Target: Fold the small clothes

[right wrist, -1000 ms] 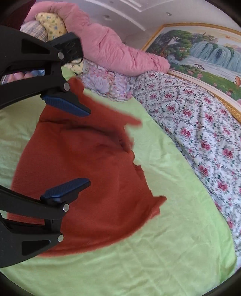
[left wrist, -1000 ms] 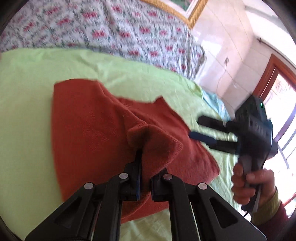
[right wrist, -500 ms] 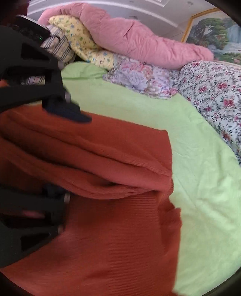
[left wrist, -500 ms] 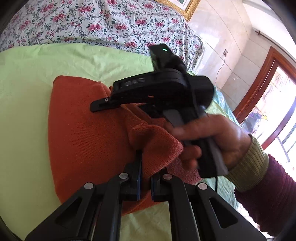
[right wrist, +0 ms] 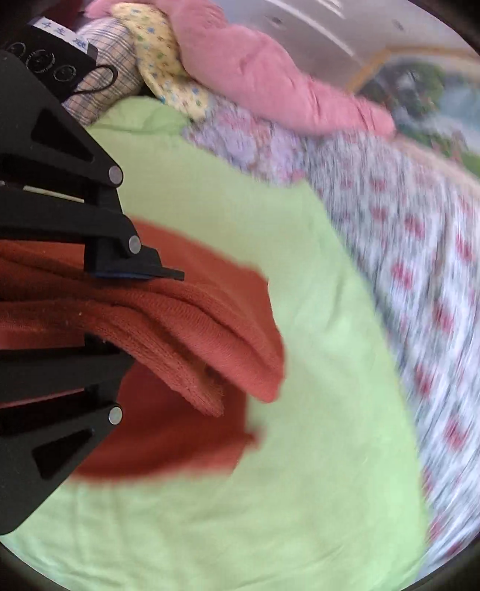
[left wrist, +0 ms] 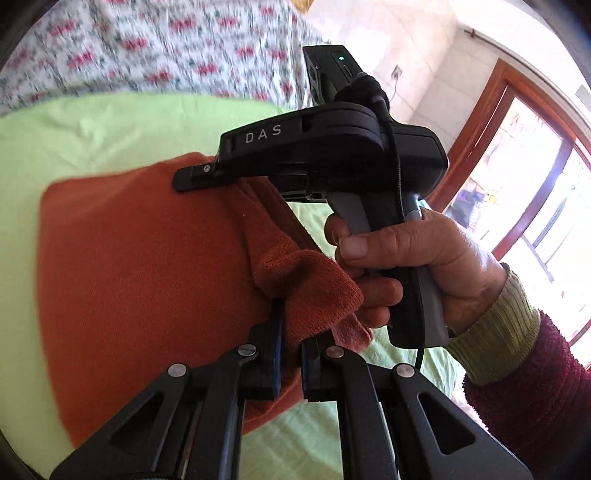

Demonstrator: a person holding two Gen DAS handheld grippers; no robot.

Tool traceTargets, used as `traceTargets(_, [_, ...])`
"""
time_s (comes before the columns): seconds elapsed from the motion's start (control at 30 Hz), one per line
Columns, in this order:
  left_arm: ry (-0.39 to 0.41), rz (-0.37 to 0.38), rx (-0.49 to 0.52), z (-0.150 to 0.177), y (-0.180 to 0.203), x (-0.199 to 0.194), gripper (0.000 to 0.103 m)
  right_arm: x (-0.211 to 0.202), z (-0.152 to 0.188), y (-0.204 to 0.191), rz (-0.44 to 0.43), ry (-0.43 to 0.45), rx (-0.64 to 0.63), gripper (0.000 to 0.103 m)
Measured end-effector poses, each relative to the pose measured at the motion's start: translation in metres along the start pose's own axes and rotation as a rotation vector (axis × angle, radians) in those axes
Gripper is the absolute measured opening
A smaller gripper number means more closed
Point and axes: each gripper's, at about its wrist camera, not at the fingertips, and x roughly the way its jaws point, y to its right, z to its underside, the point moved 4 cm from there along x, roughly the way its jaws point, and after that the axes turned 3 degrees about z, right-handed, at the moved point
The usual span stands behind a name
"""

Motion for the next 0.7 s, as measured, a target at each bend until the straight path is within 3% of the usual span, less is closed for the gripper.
traceTargets(0.17, [-0.014, 0.003, 0.039, -0.001, 0.017, 0.017, 0.006, -0.013, 0.013, 0.043, 0.002, 0.025, 0.058, 0.014])
traceTargets(0.33, [-0.06, 0.014, 0.023, 0.005, 0.011, 0.037, 0.006, -0.011, 0.018, 0.046, 0.073, 0.035, 0.007, 0.014])
traceTargets(0.53, [-0.095, 0.044, 0.02, 0.005, 0.003, 0.047, 0.011, -0.01, 0.031, 0.064, 0.053, 0.032, 0.055, 0.015])
traceTargets(0.7, [-0.109, 0.066, -0.009, -0.002, -0.004, 0.042, 0.015, -0.018, 0.035, 0.06, 0.079, 0.048, 0.074, 0.023])
